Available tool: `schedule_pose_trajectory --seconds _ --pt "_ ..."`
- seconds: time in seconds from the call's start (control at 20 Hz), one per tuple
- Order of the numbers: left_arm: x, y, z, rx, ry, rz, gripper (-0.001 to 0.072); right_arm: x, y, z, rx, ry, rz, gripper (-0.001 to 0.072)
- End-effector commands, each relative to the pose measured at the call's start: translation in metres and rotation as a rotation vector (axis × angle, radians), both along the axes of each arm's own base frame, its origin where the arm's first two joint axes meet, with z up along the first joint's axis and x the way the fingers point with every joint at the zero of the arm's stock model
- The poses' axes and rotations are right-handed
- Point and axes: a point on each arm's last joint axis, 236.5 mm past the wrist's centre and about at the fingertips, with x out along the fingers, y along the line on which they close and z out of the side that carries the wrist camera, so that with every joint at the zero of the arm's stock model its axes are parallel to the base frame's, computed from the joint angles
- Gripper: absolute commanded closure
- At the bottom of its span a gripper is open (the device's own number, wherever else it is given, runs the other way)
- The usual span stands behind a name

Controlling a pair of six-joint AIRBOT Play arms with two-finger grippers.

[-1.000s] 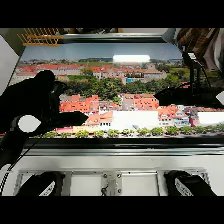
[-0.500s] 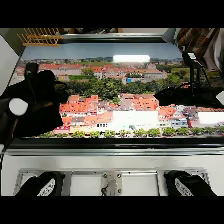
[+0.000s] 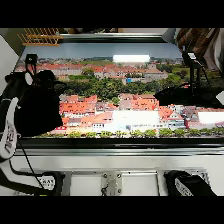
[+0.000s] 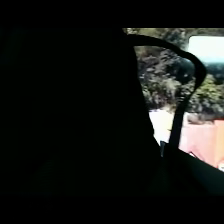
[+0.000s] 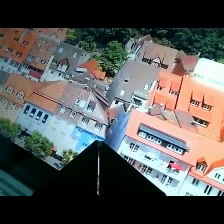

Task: Fold the clothes and pants, and hang the long-sleeved shirts on hangers.

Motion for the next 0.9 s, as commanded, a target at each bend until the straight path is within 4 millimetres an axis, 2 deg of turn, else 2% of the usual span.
schedule_pose_trajectory --seconds 0.0,0.15,0.25,0.3,0.35,0.4,0.45,0.5,0.55,0.65,0.75,0.85 --pt "0.022 0.022 -0.045 0.092 0.090 -0.015 0.0023 0.000 0.000 0.000 0.001 0.001 0.001 0.0691" --pt "0.025 0.025 -0.070 0.085 0.161 -0.001 0.0023 0.000 0.000 0.000 0.001 0.001 0.001 0.0691" --pt "0.019 0.026 -0.083 0.076 0.229 0.022 0.0026 0.000 0.000 0.000 0.000 0.002 0.001 0.0691" --pt "0.014 0.027 -0.086 0.060 0.254 0.056 0.0196 0.000 0.000 0.000 0.001 0.001 0.001 0.0691" --pt "0.009 0.028 -0.086 0.042 0.275 0.097 0.0577 0.000 0.000 0.000 0.001 0.001 0.001 0.0691" --pt "0.007 0.029 -0.083 0.037 0.286 0.115 0.0698 0.000 0.000 0.000 0.001 0.001 0.001 0.0691" --pt "0.007 0.027 -0.074 0.023 0.282 0.138 0.0698 0.000 0.000 0.000 0.001 0.001 0.001 0.0691" --pt "0.012 0.019 -0.060 -0.003 0.254 0.148 0.0698 0.000 0.000 0.000 0.001 0.001 0.001 0.0691" --pt "0.023 0.002 -0.036 -0.038 0.204 0.132 0.0698 0.000 0.000 0.000 0.000 0.001 0.001 0.0691" --pt "0.044 -0.049 0.027 -0.100 0.068 0.055 0.0699 0.000 0.000 0.000 0.001 0.001 0.001 0.0691" --pt "0.049 -0.123 0.098 -0.173 -0.060 -0.067 0.0698 0.000 0.000 0.000 0.000 0.002 0.001 0.0691" --pt "0.032 -0.200 0.154 -0.213 -0.139 -0.211 0.0698 0.000 0.001 0.000 0.002 0.000 0.000 0.0691"
